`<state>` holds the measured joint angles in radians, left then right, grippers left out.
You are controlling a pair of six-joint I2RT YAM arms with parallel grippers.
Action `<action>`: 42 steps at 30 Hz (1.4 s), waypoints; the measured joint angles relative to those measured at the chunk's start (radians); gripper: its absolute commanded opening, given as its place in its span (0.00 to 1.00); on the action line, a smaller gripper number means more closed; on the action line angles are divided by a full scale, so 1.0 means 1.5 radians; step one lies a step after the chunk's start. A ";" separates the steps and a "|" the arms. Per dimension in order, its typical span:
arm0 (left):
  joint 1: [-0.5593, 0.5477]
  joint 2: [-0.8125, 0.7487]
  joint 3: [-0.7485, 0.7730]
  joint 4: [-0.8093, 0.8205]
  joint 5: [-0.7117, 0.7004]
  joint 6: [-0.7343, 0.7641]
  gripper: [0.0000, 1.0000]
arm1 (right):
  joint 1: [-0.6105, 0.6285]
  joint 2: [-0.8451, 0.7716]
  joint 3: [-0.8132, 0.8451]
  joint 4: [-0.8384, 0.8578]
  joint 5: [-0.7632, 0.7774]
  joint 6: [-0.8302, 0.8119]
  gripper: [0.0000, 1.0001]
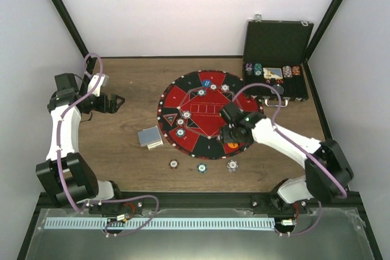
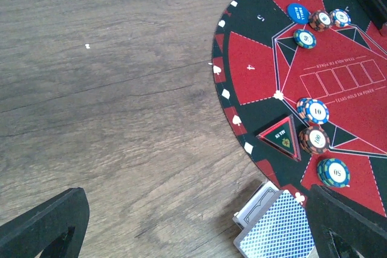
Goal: Distribute texas hold em gaming equipment
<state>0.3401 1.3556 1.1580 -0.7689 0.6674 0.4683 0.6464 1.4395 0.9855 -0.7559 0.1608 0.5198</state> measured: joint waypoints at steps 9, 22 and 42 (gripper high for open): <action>0.000 -0.001 0.000 -0.002 0.000 0.000 1.00 | 0.136 -0.105 -0.149 -0.035 -0.014 0.155 0.77; 0.000 -0.013 -0.001 -0.002 0.001 0.001 1.00 | 0.182 -0.062 -0.179 -0.040 -0.015 0.239 0.67; 0.000 -0.013 -0.001 -0.002 0.005 0.005 1.00 | 0.185 -0.050 -0.201 -0.012 -0.027 0.258 0.45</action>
<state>0.3401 1.3365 1.1572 -0.7723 0.6750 0.4759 0.9241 1.3651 0.6838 -0.7742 0.1196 0.9062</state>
